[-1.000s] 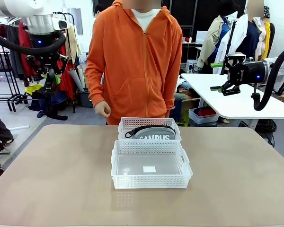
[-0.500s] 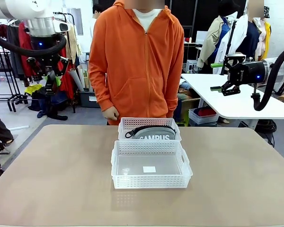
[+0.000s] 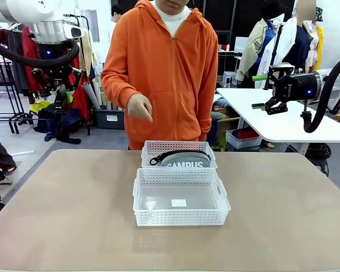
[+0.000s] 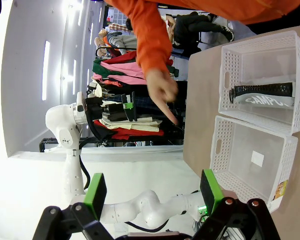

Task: Distribute items into two baskets.
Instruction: Place the picked Stapler into the Organizing basket as instructed by the person.

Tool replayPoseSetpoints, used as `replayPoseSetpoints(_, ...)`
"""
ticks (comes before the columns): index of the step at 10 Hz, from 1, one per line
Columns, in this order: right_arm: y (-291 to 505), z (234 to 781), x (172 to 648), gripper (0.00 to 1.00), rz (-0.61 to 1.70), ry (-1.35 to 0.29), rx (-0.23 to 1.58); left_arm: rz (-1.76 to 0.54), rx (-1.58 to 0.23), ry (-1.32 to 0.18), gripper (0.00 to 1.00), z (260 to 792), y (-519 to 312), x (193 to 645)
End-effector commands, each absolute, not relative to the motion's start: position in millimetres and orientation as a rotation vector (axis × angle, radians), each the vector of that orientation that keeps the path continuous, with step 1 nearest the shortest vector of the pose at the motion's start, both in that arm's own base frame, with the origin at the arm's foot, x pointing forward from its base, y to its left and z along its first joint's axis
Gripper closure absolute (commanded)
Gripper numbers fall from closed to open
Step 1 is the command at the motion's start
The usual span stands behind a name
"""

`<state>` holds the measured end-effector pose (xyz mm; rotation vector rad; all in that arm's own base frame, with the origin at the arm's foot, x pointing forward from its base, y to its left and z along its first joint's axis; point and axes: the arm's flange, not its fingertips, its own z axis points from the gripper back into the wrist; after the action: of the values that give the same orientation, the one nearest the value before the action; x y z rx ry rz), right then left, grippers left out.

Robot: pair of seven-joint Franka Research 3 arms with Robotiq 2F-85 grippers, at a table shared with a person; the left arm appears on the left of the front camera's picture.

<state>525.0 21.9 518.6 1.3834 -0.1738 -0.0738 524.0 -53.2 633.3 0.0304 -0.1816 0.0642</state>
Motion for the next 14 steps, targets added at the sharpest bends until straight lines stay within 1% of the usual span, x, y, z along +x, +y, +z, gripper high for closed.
replayPoseSetpoints(1,21.9,521.7,524.9,0.0,-0.079,-0.183,1.405,0.064,0.039,-0.186,1.0,635.5,-52.0,520.6)
replayPoseSetpoints(14,21.9,521.7,524.9,0.0,-0.079,-0.183,1.405,0.064,0.039,-0.186,1.0,635.5,-52.0,520.6)
